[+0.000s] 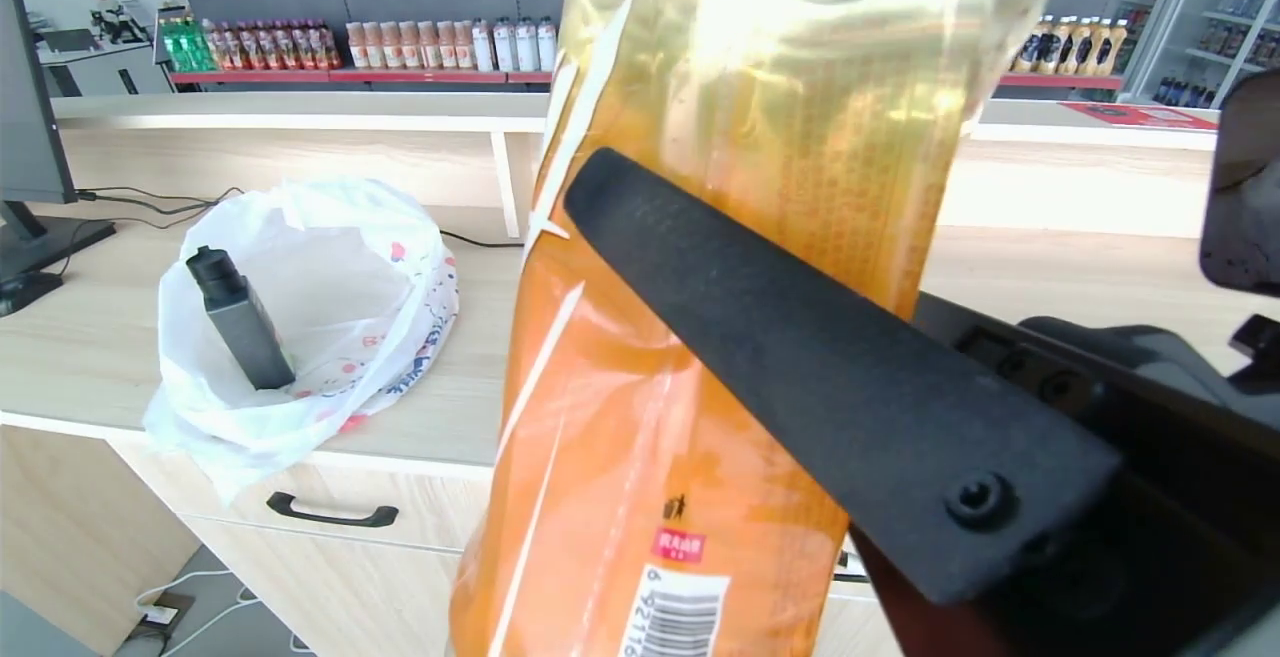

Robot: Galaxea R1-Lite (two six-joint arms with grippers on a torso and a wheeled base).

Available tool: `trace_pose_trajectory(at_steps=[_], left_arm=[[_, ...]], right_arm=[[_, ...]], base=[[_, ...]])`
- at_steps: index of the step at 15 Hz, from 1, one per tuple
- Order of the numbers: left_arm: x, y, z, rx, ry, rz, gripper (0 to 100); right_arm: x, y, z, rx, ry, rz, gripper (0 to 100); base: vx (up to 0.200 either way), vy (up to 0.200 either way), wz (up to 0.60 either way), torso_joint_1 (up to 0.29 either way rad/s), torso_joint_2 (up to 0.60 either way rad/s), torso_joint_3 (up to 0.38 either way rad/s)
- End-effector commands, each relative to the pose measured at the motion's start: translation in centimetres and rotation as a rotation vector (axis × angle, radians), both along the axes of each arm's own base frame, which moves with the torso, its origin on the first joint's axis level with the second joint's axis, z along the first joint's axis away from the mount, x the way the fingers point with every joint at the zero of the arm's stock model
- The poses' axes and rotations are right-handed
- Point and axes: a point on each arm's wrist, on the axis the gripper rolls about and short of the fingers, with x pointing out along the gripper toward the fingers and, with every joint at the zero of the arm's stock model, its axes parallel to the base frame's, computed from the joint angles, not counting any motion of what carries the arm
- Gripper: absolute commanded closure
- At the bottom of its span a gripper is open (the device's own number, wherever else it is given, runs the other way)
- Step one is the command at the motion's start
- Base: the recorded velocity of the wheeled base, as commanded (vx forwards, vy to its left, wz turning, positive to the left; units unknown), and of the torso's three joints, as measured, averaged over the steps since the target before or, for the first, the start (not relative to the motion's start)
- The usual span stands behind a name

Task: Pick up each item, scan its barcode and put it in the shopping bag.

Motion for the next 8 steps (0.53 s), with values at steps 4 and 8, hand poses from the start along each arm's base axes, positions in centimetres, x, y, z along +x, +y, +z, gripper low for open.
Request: trace_pose_trajectory(at_steps=[4,8], left_arm=[[0.0,0.0,0.0,0.000,0.000,-0.001,0],[0.0,0.0,0.0,0.005,0.000,-0.001,0]], right_arm=[[-0.1,-0.5,-2.0,-0.094,-0.022,-0.044,100],[2.5,-2.0,-3.6,-0.168,-0.018,-0.177,100]], base=[[0.000,0.000,0.00,0.000,0.00,0.000],[0.000,0.000,0.00,0.000,0.00,0.000]])
